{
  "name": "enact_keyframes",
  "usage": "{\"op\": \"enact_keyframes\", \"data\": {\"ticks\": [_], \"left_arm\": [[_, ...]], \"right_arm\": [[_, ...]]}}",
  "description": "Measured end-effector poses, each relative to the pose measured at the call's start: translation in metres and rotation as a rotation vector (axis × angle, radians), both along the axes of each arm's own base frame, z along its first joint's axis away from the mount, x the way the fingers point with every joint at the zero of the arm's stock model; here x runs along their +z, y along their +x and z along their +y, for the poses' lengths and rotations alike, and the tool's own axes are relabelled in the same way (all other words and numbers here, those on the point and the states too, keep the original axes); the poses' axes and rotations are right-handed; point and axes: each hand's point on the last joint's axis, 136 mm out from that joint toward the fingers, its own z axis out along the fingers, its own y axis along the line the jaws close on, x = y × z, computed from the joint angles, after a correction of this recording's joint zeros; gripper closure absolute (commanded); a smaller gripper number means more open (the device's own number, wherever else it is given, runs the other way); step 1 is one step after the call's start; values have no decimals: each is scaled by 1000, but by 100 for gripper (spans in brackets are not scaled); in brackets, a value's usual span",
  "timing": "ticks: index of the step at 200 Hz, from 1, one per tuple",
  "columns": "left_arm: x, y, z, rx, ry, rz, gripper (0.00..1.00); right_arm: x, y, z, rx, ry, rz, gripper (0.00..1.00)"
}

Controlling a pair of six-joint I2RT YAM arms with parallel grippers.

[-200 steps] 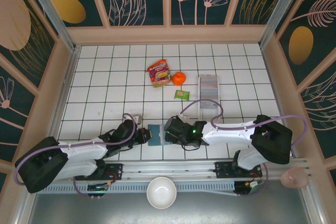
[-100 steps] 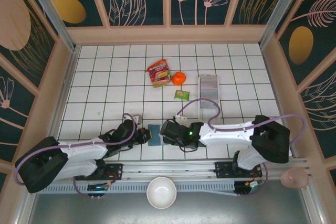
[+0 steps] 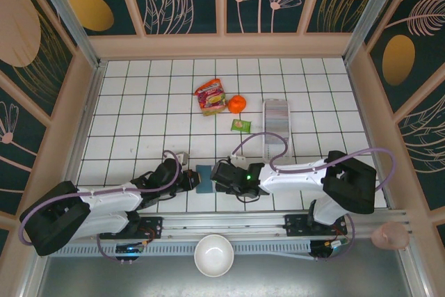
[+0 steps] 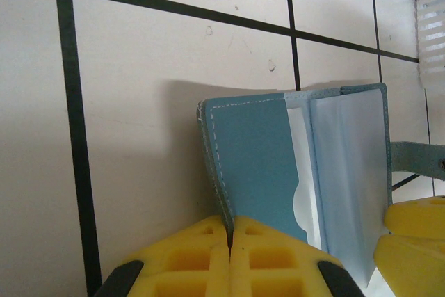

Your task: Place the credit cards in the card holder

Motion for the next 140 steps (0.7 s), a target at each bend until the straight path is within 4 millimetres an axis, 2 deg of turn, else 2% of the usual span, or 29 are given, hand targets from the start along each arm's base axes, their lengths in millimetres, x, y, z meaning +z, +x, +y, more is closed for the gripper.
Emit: {"op": "enact_keyframes", "data": {"ticks": [48, 118, 140], "left_arm": [[0, 0, -1, 0, -1, 0, 100], [0, 0, 0, 0, -1, -1, 100], [-1, 0, 0, 0, -1, -1, 100]], "right_arm": [[2, 1, 5, 17, 15, -10, 51], [9, 7, 20, 28, 86, -21, 51], [6, 9, 20, 22, 84, -16, 51]]}}
